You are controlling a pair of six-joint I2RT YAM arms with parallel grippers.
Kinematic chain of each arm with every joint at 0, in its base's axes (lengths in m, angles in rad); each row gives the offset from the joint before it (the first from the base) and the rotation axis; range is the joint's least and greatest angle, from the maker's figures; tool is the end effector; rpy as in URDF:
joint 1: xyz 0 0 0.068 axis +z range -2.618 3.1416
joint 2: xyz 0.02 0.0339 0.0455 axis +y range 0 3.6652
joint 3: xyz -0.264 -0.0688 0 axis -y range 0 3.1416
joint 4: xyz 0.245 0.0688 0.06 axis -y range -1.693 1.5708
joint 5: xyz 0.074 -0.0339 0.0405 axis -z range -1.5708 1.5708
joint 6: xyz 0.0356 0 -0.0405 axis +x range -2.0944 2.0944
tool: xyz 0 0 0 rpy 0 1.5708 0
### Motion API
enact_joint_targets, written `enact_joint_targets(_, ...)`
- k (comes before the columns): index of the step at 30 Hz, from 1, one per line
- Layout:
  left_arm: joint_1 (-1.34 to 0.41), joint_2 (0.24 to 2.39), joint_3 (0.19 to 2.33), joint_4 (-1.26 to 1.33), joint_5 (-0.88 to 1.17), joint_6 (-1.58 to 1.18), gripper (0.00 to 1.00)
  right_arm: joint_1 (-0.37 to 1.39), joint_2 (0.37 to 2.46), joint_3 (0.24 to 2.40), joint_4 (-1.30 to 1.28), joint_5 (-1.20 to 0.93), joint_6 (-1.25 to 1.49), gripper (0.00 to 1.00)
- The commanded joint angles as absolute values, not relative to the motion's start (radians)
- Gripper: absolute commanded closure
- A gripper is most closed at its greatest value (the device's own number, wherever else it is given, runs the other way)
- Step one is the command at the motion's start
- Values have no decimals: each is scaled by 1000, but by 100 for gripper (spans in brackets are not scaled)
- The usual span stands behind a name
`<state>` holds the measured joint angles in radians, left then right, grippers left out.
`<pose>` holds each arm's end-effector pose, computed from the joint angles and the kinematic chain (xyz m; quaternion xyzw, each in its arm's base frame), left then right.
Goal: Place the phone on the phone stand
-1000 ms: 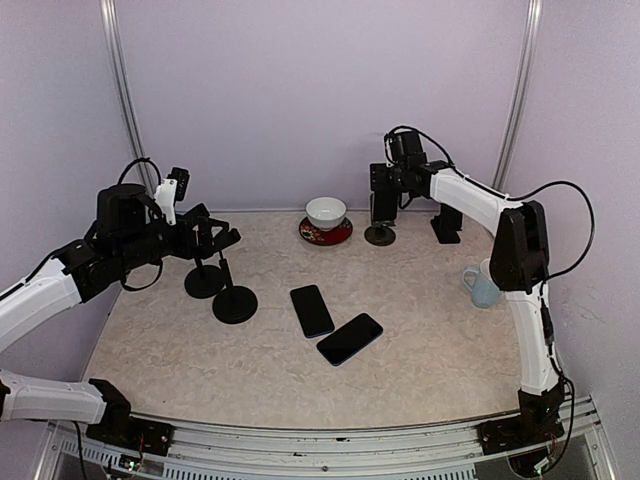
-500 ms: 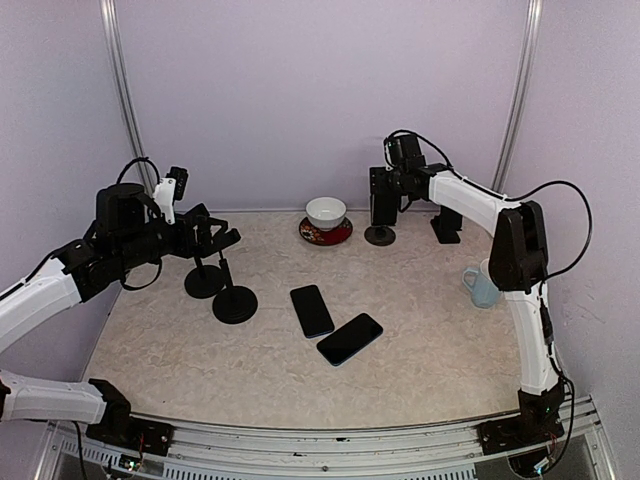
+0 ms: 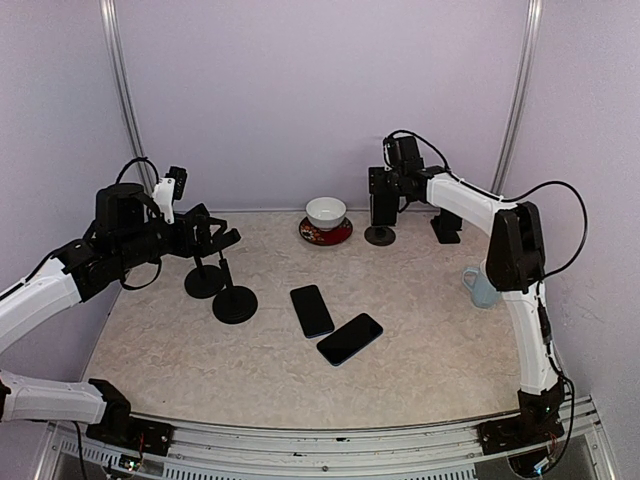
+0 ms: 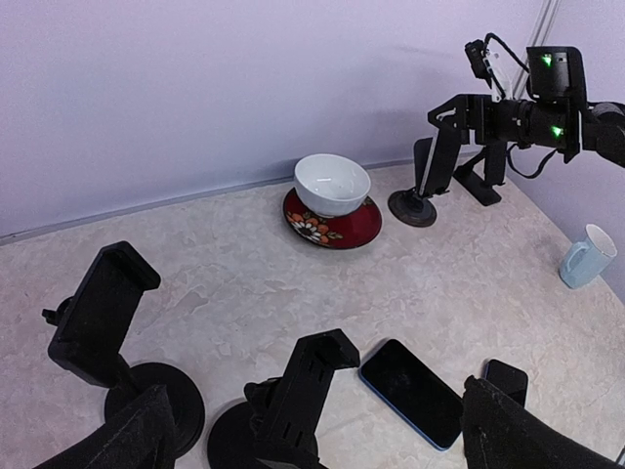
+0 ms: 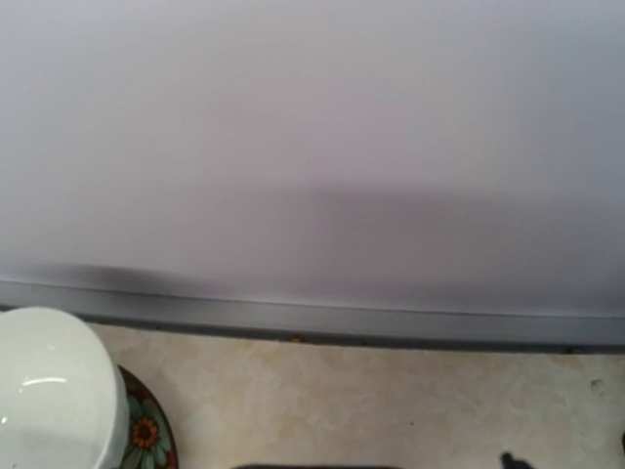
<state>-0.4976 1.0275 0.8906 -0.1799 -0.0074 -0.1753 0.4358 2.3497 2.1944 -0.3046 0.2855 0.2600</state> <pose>0.2098 -0.1136 0.3313 0.1278 0.7996 -0.1909 0.5548 0.5062 0.2247 0.2748 0.0009 0.8444 0.0643 0.5319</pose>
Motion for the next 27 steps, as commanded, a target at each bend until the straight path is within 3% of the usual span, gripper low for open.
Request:
enact_joint_targets(1,-487,1016,877,-155,-5,-178,1,427,2381,2222,-264,288,257,30)
enact_joint_targets(16,-485,1006,875,-152,-10,-178,1,425,2411,2224,-191,299,232,21)
enact_joint_targets(27,-483,1006,873,-152,-15,-179,1,420,2428,2229,-154,292,220,19)
